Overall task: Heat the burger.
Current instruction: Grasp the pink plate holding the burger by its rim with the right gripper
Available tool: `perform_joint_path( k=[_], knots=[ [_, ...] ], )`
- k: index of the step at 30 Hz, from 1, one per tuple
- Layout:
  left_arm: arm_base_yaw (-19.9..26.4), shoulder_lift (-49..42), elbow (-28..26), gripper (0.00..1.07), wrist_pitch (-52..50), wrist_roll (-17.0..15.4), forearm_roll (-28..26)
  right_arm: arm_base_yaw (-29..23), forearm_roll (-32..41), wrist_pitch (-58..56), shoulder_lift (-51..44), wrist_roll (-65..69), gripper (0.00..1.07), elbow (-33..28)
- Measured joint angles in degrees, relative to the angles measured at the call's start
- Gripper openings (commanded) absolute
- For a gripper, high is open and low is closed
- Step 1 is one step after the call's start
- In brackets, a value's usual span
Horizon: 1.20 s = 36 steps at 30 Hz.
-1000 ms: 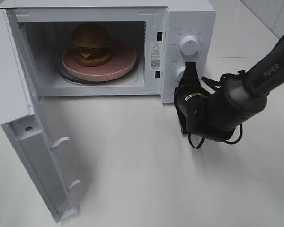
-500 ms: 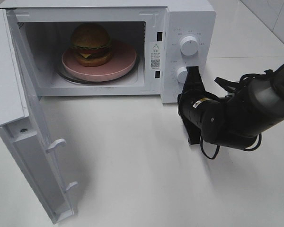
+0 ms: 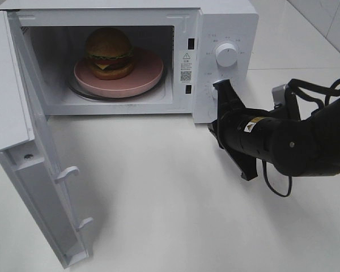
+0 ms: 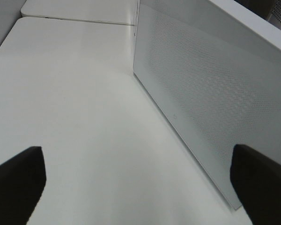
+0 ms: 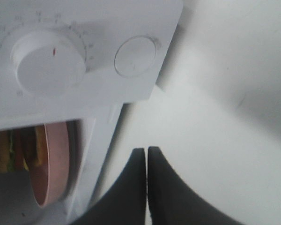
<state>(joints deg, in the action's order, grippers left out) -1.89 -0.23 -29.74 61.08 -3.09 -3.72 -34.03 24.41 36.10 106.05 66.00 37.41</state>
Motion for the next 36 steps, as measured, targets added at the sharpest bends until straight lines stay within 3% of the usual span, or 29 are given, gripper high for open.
perform_joint_path(
  k=[11, 18, 25, 27, 30, 33, 35, 36],
  knots=[
    [0.0, 0.0, 0.0, 1.0, 0.0, 0.0, 0.0, 0.0, -19.42, -14.04, -6.88, -8.19, 0.03, -0.06],
    [0.0, 0.0, 0.0, 1.0, 0.0, 0.0, 0.0, 0.0, -29.91, -31.17, -10.94, -13.58, 0.04, 2.12],
    [0.0, 0.0, 0.0, 1.0, 0.0, 0.0, 0.0, 0.0, -29.62, -46.58, -13.52, -28.59, 0.05, 7.96],
    [0.0, 0.0, 0.0, 1.0, 0.0, 0.0, 0.0, 0.0, -25.55, -55.12, -14.27, -41.94, 0.06, 11.97],
    [0.0, 0.0, 0.0, 1.0, 0.0, 0.0, 0.0, 0.0, -24.41, -57.18, -14.27, -45.89, 0.06, 12.83],
    [0.0, 0.0, 0.0, 1.0, 0.0, 0.0, 0.0, 0.0, -20.0, -62.51, -14.27, -56.95, 0.07, 14.67],
    [0.0, 0.0, 0.0, 1.0, 0.0, 0.0, 0.0, 0.0, -16.39, -68.35, -14.27, -73.91, 0.08, 16.9],
    [0.0, 0.0, 0.0, 1.0, 0.0, 0.0, 0.0, 0.0, -16.39, -68.35, -14.27, -73.91, 0.08, 16.9]
  ],
)
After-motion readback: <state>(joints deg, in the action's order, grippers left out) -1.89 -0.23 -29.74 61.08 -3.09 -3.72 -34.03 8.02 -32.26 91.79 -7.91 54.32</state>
